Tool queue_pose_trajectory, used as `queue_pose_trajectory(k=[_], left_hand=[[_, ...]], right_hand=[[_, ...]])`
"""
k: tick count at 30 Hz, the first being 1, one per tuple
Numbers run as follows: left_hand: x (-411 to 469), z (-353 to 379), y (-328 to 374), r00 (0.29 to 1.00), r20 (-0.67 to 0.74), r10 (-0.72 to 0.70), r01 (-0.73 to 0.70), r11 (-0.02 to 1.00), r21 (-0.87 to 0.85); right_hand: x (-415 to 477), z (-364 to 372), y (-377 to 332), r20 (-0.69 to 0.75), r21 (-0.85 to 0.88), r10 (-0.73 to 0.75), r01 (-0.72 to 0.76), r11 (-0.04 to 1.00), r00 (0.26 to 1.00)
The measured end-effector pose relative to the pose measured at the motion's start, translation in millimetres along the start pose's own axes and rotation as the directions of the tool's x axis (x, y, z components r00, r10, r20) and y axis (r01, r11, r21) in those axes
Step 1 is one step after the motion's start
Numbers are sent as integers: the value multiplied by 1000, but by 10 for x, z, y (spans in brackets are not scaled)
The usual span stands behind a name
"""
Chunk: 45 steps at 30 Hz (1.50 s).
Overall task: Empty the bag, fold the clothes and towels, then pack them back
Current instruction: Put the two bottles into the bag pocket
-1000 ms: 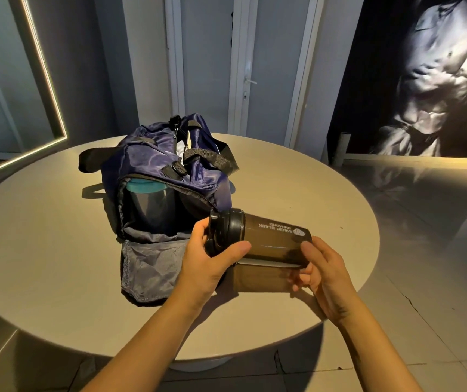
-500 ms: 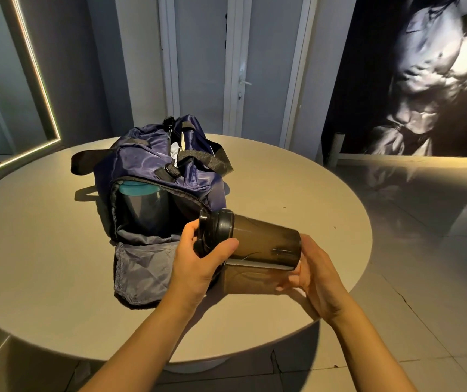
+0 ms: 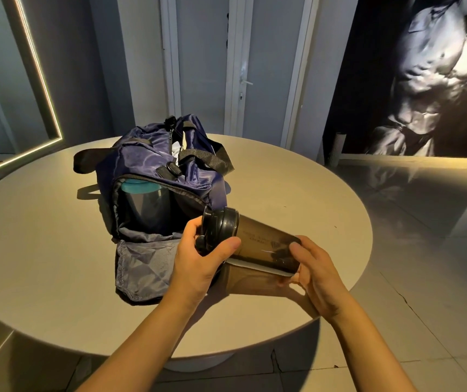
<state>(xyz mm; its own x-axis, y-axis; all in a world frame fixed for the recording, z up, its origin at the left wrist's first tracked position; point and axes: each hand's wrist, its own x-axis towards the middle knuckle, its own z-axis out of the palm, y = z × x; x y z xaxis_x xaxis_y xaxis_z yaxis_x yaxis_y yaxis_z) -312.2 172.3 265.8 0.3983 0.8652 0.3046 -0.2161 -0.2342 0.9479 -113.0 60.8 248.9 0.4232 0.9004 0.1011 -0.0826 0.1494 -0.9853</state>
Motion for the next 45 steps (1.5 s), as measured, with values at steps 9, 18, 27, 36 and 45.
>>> queue_pose_trajectory(k=[9, 18, 27, 36, 45], left_hand=[[15, -20, -3, 999, -42, 0, 0, 1000, -2], [0, -16, -22, 999, -31, 7, -7, 1000, -8], [-4, -21, -28, 1000, -18, 8, -8, 1000, -13], [9, -20, -31, 999, -28, 17, -18, 1000, -7], [5, -21, -29, 999, -16, 30, -30, 999, -12]], right_hand=[[9, -29, 15, 32, 3, 0, 0, 1000, 999], [10, -24, 49, 29, -36, -11, 12, 999, 1000], [-8, -1, 33, 18, -104, -26, 27, 994, 1000], [-42, 28, 25, 55, -192, -45, 54, 980, 998], [-45, 38, 17, -3, -112, -34, 33, 993, 999]])
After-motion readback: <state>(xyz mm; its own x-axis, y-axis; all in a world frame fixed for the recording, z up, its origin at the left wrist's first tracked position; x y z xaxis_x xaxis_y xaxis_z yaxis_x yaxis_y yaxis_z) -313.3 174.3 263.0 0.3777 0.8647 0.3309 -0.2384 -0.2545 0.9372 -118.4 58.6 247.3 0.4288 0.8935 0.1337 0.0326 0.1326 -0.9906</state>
